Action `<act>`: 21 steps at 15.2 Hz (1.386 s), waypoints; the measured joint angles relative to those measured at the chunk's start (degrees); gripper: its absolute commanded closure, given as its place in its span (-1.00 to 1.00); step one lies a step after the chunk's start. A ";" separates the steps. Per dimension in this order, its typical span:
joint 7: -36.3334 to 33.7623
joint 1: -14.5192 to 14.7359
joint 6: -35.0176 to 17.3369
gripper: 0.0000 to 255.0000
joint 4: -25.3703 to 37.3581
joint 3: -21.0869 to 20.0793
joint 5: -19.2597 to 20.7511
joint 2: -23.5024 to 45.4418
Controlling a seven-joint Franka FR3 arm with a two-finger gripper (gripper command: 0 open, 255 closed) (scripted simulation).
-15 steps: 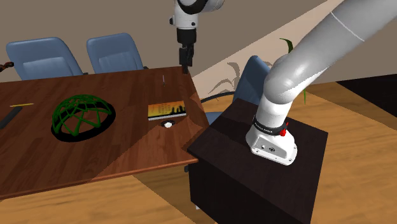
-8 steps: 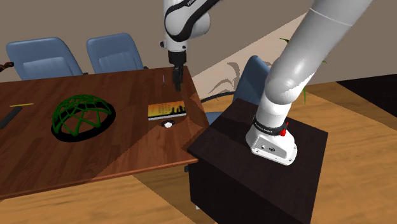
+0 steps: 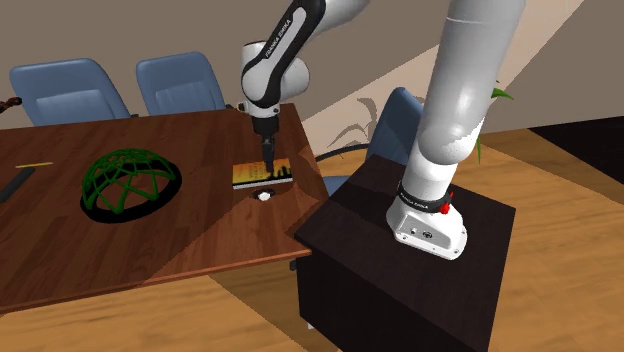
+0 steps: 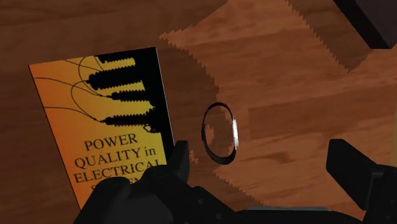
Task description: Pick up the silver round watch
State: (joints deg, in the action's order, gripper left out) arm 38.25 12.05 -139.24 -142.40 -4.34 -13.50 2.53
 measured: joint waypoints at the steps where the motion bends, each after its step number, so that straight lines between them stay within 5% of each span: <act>1: 0.99 0.26 -1.01 -1.00 0.86 -0.31 -0.33 2.10; 4: 3.86 0.92 -4.32 -1.00 4.22 -1.40 -1.19 9.43; 13: 6.23 1.00 -10.41 -1.00 5.24 -2.18 -2.36 16.85; 14: 6.30 0.98 -10.65 1.00 5.29 -2.19 -2.40 17.14; 21: 6.37 0.97 -10.84 1.00 5.39 -2.20 -2.42 17.40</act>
State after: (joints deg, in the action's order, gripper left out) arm 44.62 13.02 -150.08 -137.01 -6.54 -15.92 19.94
